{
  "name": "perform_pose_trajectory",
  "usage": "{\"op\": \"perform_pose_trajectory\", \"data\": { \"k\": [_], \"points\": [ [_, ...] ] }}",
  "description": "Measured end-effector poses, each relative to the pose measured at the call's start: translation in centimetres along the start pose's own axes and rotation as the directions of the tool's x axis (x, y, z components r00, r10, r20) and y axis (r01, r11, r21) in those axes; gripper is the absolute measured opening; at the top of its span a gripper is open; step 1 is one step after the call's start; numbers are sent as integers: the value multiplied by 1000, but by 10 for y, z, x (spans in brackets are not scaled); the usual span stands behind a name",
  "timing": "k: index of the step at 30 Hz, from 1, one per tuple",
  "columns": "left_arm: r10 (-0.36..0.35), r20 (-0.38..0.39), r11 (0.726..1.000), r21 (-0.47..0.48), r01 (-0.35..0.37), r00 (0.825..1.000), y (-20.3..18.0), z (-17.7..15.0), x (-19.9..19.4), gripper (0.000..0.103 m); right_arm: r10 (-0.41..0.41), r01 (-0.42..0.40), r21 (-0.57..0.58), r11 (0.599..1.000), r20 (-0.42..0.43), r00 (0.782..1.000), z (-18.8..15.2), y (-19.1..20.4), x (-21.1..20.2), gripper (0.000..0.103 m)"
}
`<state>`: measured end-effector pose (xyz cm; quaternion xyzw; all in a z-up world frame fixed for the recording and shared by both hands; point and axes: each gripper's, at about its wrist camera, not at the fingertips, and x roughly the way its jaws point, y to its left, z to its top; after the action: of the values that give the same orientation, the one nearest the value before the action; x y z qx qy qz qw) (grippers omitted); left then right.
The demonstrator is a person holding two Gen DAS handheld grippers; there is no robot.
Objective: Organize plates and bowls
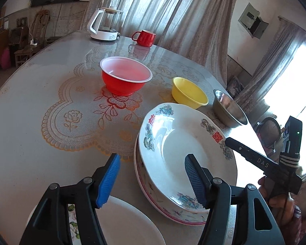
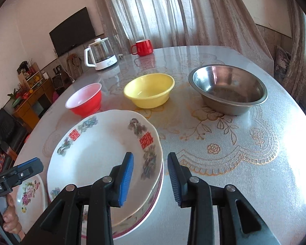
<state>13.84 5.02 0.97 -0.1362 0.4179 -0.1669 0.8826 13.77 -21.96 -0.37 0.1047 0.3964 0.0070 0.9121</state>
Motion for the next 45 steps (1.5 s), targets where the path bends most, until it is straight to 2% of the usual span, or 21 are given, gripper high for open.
{"op": "perform_pose_trajectory", "data": {
  "k": [3,5,11,15,18,21,22,25,27,28,29,31,33,34,37,39,41,43,45],
  "points": [
    [-40,-3,999,-14,40,999,0,5,3,67,25,-25,25,999,-15,1000,8,-3,16,33],
    [-86,-5,996,-5,86,996,-5,7,5,67,25,-25,28,999,-22,999,9,-2,21,25],
    [-121,-19,991,52,122,992,-22,4,14,68,26,-26,17,1000,-26,999,5,-5,23,18],
    [-108,-23,991,74,110,994,-26,1,15,68,29,-28,17,999,-22,999,4,-5,22,18],
    [-71,29,997,39,70,997,-19,5,8,68,28,-28,11,1000,-22,999,5,-5,22,17],
    [-46,61,999,16,45,997,-13,14,5,77,34,-34,23,999,-21,999,6,-7,22,17],
    [-32,52,999,25,31,998,-13,17,9,81,34,-33,21,999,-21,999,6,-7,23,17],
    [-28,-15,998,48,29,999,-14,20,26,81,32,-31,14,999,-25,999,8,-5,25,19],
    [-19,-26,999,43,20,999,-14,18,31,77,36,-36,19,999,-26,999,8,-5,26,20],
    [-42,-26,998,38,43,999,-15,15,30,74,39,-38,22,999,-26,999,8,-5,26,20],
    [-45,-15,998,39,46,999,-18,13,28,75,40,-39,23,999,-26,999,8,-5,26,20],
    [-53,17,996,72,51,998,-24,10,21,72,33,-33,13,999,-27,999,7,-4,25,20],
    [-115,9,987,109,113,993,-34,8,16,67,26,-26,-3,1000,-24,999,5,-3,23,19],
    [-122,14,984,135,119,992,-40,7,13,67,25,-25,-9,1000,-21,999,5,-3,22,18],
    [-95,46,972,221,83,994,-58,3,6,68,39,-39,3,999,-18,999,4,-6,21,17],
    [-86,39,977,200,76,996,-53,4,7,68,39,-39,6,999,-18,999,3,-8,20,15],
    [-46,55,989,143,38,997,-38,11,7,69,37,-37,6,999,-18,999,3,-8,18,15],
    [-7,61,997,79,2,998,-18,21,9,77,27,-28,-7,1000,-20,999,3,-6,17,15],
    [-5,20,999,55,4,1000,-8,27,16,77,21,-21,-13,1000,-20,1000,3,-4,17,15]
  ]
}}
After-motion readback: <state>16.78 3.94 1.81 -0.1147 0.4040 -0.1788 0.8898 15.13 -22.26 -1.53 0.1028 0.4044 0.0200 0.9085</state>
